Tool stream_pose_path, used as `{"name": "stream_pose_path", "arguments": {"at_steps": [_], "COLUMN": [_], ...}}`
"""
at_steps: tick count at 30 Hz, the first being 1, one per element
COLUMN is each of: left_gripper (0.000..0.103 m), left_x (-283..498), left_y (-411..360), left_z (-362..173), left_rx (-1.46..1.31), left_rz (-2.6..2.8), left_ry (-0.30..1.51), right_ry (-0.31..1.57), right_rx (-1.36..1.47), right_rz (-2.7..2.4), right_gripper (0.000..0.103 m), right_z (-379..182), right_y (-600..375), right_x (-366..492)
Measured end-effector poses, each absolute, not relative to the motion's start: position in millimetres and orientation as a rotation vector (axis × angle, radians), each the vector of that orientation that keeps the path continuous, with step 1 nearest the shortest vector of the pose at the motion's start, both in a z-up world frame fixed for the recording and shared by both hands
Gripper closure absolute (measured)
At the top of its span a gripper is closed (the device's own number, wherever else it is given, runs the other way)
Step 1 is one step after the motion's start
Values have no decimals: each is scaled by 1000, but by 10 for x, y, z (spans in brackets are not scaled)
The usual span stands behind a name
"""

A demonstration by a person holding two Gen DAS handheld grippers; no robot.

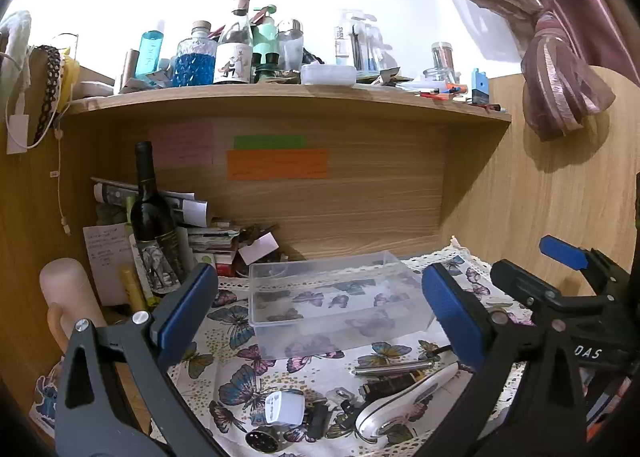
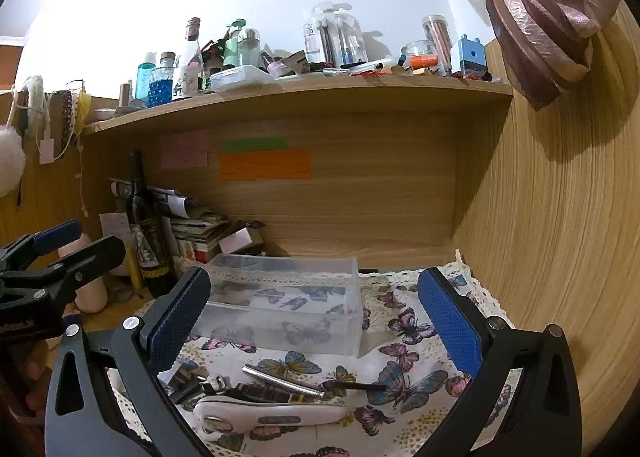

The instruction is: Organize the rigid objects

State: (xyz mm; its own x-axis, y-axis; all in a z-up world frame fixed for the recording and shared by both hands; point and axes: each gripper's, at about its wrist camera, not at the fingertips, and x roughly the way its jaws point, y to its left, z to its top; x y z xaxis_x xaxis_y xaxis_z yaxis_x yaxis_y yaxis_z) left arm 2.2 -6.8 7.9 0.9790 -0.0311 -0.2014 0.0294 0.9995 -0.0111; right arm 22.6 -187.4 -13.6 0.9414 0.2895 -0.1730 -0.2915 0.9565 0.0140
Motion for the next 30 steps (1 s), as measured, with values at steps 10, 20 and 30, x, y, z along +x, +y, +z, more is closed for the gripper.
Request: {"name": "stream_pose_path", "arguments": {"at_steps": [10, 20, 30], "left_gripper": [0, 0, 0], "left_x": [13, 14, 61], "left_y": [-75, -78, -68], "left_z": [59, 63, 56], "left_rx": [-9, -10, -7], "left_rz": [-28, -28, -26], "left_ry": [199, 203, 204], "right_ry": [179, 181, 166], "right_rx": [-10, -4, -4], "right_rz": [297, 293, 294], "right_gripper": [0, 0, 0], "right_z": [-141, -141, -124], "right_y": [-1879, -1871, -1875], "right_x": [242, 256, 241]}}
